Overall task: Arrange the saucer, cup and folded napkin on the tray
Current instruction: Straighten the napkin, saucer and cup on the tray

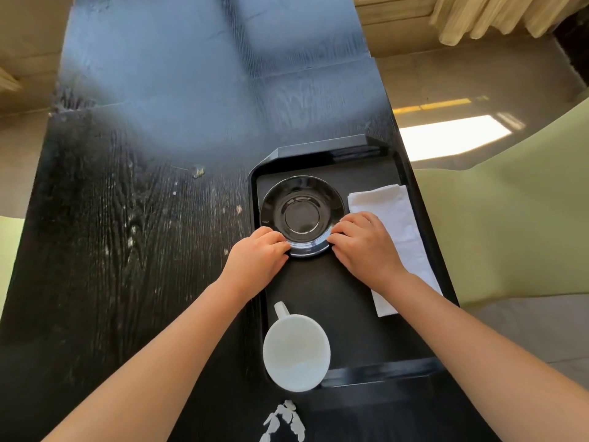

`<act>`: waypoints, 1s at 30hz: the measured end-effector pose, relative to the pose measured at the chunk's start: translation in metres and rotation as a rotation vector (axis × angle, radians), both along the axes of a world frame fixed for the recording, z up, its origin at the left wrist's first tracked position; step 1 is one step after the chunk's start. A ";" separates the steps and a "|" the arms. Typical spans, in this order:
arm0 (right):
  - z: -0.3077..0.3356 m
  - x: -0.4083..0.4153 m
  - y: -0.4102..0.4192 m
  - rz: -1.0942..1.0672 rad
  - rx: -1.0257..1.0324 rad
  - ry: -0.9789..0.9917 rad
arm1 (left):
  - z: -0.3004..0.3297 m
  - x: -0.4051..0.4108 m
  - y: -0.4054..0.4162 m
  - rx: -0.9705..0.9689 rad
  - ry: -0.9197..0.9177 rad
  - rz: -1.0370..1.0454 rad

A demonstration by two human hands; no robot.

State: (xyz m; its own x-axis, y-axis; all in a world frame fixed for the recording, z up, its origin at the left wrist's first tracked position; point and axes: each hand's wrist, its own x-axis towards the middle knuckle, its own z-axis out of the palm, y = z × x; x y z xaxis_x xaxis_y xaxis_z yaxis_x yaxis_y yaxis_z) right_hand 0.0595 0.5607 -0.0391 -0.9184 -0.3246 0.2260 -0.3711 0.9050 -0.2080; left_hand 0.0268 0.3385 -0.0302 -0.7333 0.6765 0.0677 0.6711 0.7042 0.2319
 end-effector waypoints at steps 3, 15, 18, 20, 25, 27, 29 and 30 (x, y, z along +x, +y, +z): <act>0.002 0.004 0.000 0.004 0.009 -0.070 | 0.005 0.003 0.000 0.000 -0.053 0.041; 0.038 0.095 -0.002 0.630 -0.034 -0.041 | 0.046 0.145 -0.031 0.092 -0.188 -0.047; 0.031 0.103 -0.008 0.707 -0.007 -0.062 | 0.035 0.163 -0.034 0.069 -0.186 -0.108; 0.029 0.105 -0.011 0.696 -0.014 -0.055 | 0.032 0.163 -0.035 0.080 -0.161 -0.126; 0.026 0.105 -0.013 0.653 -0.030 -0.039 | 0.028 0.158 -0.037 0.069 -0.114 -0.174; 0.026 0.107 -0.012 0.623 -0.033 -0.029 | 0.028 0.155 -0.037 0.077 -0.097 -0.173; 0.026 0.108 -0.011 0.580 -0.036 -0.019 | 0.027 0.149 -0.037 0.099 -0.073 -0.163; 0.026 0.108 -0.011 0.553 -0.042 -0.014 | 0.027 0.146 -0.036 0.108 -0.058 -0.157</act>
State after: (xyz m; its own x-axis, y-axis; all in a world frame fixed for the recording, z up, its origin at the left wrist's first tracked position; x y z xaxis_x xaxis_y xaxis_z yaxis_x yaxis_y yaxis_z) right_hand 0.1673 0.5501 -0.0132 -0.6168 -0.7502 0.2382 -0.7854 0.5670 -0.2482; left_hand 0.1731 0.3028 -0.0034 -0.6245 0.7737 0.1068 0.7537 0.5611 0.3422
